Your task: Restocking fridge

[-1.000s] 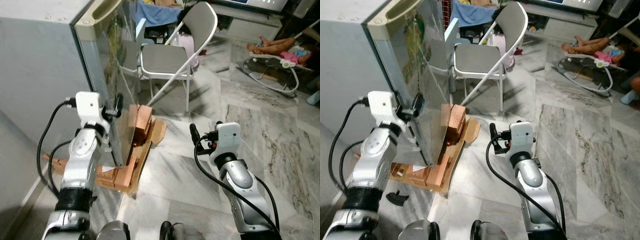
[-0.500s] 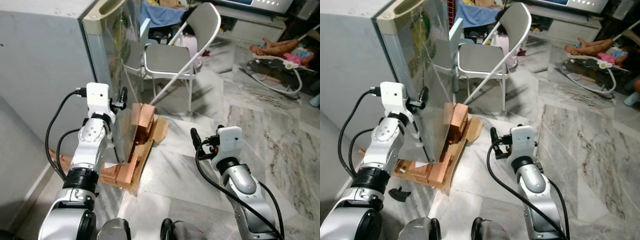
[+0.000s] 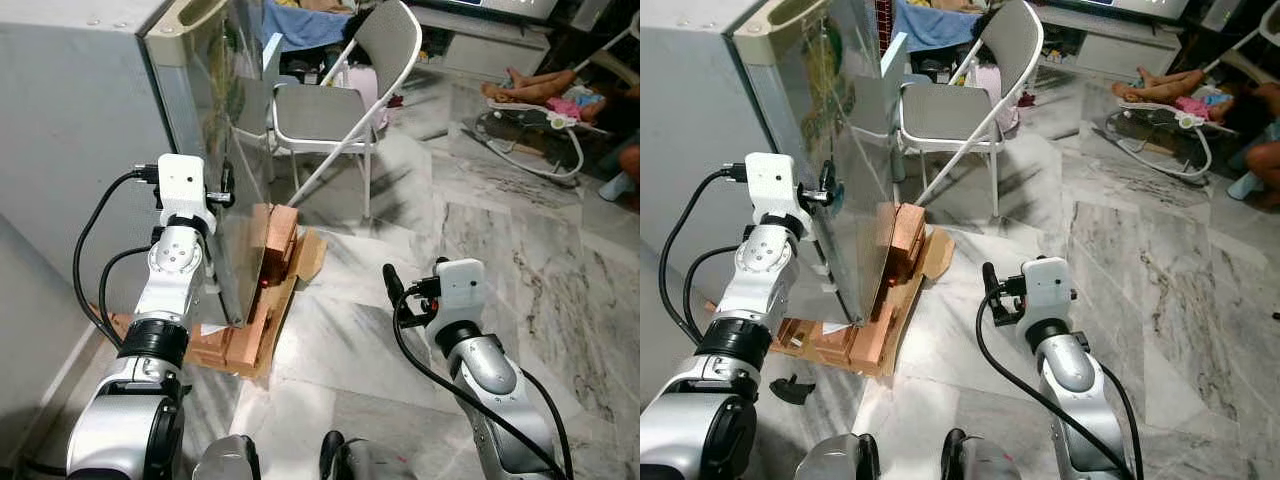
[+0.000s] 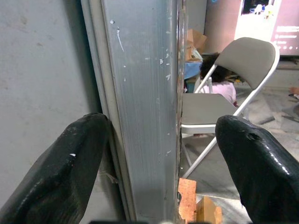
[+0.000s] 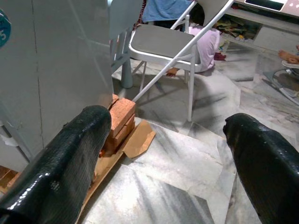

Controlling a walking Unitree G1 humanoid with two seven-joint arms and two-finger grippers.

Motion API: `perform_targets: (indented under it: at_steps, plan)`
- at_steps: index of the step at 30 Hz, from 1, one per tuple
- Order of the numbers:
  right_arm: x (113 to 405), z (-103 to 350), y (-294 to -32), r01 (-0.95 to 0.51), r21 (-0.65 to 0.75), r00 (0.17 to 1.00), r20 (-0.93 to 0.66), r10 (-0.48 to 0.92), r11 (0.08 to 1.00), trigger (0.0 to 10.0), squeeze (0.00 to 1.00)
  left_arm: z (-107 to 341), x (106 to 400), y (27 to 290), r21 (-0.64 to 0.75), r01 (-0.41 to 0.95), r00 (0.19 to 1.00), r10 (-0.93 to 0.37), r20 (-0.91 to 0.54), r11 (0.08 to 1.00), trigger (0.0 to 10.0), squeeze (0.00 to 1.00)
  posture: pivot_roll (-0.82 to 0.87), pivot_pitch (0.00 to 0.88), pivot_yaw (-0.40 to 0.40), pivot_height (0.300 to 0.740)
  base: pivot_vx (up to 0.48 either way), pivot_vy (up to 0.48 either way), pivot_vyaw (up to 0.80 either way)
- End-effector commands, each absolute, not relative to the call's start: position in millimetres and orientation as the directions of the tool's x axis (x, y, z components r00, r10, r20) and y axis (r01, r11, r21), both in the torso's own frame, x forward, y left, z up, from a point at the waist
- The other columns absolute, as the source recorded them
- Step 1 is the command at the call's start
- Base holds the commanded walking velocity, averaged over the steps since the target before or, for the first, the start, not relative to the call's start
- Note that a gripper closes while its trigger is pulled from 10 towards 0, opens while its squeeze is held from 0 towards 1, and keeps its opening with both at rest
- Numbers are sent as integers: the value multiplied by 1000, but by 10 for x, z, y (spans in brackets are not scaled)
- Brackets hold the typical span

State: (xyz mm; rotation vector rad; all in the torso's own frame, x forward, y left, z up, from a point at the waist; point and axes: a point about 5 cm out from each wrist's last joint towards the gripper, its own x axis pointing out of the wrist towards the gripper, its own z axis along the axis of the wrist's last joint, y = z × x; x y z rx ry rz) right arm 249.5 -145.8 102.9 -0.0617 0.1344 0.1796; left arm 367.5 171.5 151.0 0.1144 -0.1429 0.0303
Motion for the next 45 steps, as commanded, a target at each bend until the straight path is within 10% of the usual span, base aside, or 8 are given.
perform_targets:
  at_steps: [1, 12, 26, 45]
  plan:
    - [2506, 1092, -1470, -173, -57, 979, -119, 166, 983, 10000, 0, 1621, 3727, 1748, 98, -55, 985, 37, 169, 994, 10000, 0, 32, 132, -76, 740, 0, 0, 0]
    - [2531, 1083, -1457, -173, -52, 979, -121, 166, 984, 10000, 0, 1720, 3772, 1183, 141, 249, 942, -273, 193, 958, 10000, 0, 33, 127, -79, 740, 0, 0, 0]
    - [2454, 968, -1551, -127, -23, 976, -180, 121, 992, 10000, 0, 2356, 3233, -169, 210, 805, 473, -814, 337, 554, 10000, 0, 44, 109, -83, 740, 0, 0, 0]
    - [2459, 913, -1477, -159, -13, 970, -190, 154, 987, 10000, 0, 1811, 3351, 593, 100, 598, 760, -602, 247, 795, 10000, 0, 49, 91, -85, 740, 113, -249, -503]
